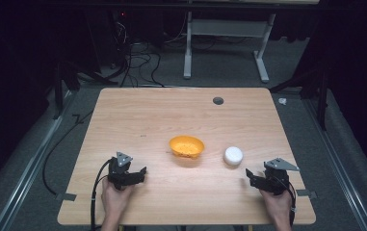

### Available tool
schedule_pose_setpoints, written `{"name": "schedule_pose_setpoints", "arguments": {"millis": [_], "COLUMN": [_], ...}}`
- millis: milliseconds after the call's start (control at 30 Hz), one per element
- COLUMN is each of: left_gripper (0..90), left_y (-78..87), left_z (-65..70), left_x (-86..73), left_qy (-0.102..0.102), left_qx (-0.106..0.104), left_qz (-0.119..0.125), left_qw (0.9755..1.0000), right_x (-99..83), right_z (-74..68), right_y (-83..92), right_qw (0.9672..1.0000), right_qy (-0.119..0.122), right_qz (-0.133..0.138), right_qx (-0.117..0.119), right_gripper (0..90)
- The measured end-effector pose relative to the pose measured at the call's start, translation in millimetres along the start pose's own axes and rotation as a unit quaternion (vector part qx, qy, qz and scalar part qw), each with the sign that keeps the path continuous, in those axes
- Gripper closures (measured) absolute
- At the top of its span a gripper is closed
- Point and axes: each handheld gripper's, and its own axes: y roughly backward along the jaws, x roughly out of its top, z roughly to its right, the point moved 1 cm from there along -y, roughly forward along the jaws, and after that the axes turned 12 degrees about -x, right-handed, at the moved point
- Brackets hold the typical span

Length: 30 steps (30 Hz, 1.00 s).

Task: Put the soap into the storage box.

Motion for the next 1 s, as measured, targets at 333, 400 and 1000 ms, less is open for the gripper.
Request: {"name": "schedule_pose_setpoints", "arguments": {"millis": [333, 400, 1000], "left_gripper": [16.1, 16.1, 16.1], "left_y": [0.0, 0.0, 0.0], "left_z": [0.0, 0.0, 0.0], "left_x": [0.0, 0.0, 0.0], "left_qy": [0.000, 0.000, 0.000], "left_qx": [0.000, 0.000, 0.000], "left_qz": [0.000, 0.000, 0.000], "left_qw": [1.0000, 1.0000, 1.0000], "right_x": [6.6, 8.6, 30.4], "right_z": [-12.0, -15.2, -42.9], "right_y": [5.7, 5.3, -14.3], "right_qw": [0.9997, 0.9997, 0.9990], "right_qy": [0.004, 0.005, 0.023], "right_qz": [0.016, 0.016, 0.018], "right_qx": [0.016, 0.019, 0.033], "right_gripper": [19.5, 18.8, 14.5]}}
